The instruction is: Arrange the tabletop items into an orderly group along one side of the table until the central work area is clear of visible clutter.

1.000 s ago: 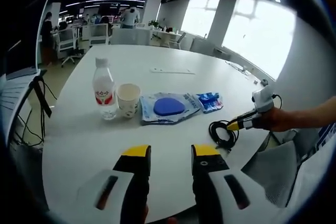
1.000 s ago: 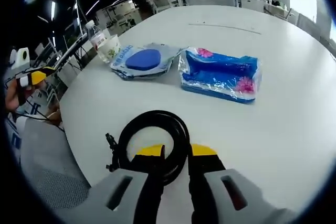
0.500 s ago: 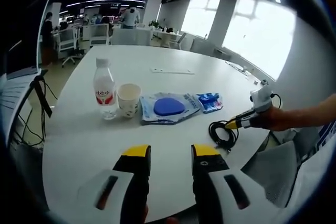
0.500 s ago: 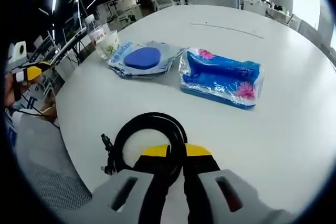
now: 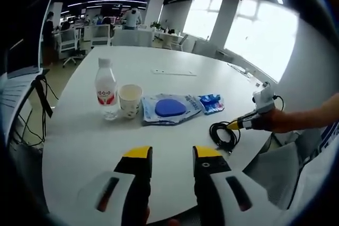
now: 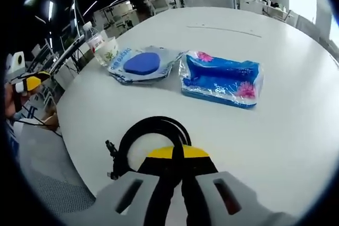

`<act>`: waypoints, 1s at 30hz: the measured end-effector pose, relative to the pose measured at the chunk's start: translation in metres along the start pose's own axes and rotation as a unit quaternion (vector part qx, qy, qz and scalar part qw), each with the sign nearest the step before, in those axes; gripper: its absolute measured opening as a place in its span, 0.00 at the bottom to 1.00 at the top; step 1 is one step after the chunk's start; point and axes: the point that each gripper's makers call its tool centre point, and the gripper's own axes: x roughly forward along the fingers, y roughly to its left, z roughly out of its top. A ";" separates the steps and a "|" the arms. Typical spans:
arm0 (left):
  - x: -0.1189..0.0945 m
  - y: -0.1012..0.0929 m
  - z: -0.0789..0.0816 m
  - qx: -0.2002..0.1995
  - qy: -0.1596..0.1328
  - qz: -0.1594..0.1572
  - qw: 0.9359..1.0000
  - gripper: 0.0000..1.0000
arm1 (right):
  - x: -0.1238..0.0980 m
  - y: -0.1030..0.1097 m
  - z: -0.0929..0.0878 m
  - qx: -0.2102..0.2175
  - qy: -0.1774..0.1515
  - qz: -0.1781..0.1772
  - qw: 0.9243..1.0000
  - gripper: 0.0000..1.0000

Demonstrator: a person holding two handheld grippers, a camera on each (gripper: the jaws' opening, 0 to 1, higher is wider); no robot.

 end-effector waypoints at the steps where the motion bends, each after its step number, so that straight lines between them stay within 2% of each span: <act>1: 0.000 -0.001 0.001 0.000 -0.001 0.000 1.000 0.29 | -0.001 0.000 0.001 0.000 -0.002 0.001 1.000 0.00; 14: -0.001 -0.001 0.003 0.000 -0.010 -0.007 1.000 0.29 | -0.005 0.015 0.019 -0.020 -0.022 0.010 1.000 0.00; 21: -0.002 0.001 0.000 0.001 -0.010 -0.010 1.000 0.29 | -0.003 0.021 0.027 -0.033 -0.021 0.009 0.999 0.00; 27: -0.003 0.009 0.001 -0.004 -0.014 -0.008 1.000 0.29 | -0.003 0.029 0.040 -0.048 -0.024 0.010 0.998 0.00; 30: -0.004 0.011 0.001 -0.007 -0.015 -0.007 1.000 0.29 | -0.004 0.030 0.050 -0.061 -0.038 0.003 0.997 0.00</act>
